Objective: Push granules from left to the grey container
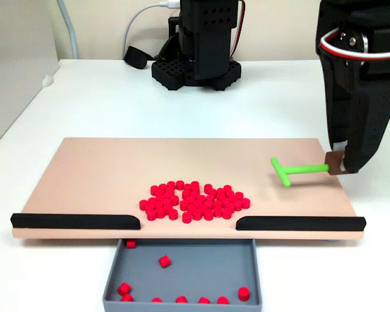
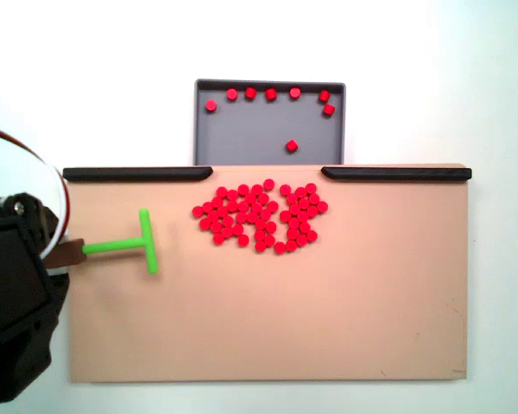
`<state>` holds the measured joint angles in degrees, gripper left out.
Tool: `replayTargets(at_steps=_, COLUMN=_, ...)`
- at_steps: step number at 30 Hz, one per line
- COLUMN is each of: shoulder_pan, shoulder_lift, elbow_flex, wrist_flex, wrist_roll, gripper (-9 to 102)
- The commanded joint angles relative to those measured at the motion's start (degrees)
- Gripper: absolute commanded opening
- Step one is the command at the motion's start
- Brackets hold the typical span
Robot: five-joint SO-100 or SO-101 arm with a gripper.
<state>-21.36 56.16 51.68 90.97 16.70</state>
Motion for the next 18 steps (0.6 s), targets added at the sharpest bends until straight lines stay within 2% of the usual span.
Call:
replayTargets(at_steps=1, shoulder_pan=0.88, shoulder_lift=-0.35, elbow_flex=-2.46, wrist_flex=0.18, wrist_roll=-0.79, gripper=0)
replayTargets(at_steps=18, shoulder_pan=2.37, shoulder_lift=-4.22, elbow_flex=-5.19, wrist_flex=0.18, wrist_roll=-2.90, gripper=0)
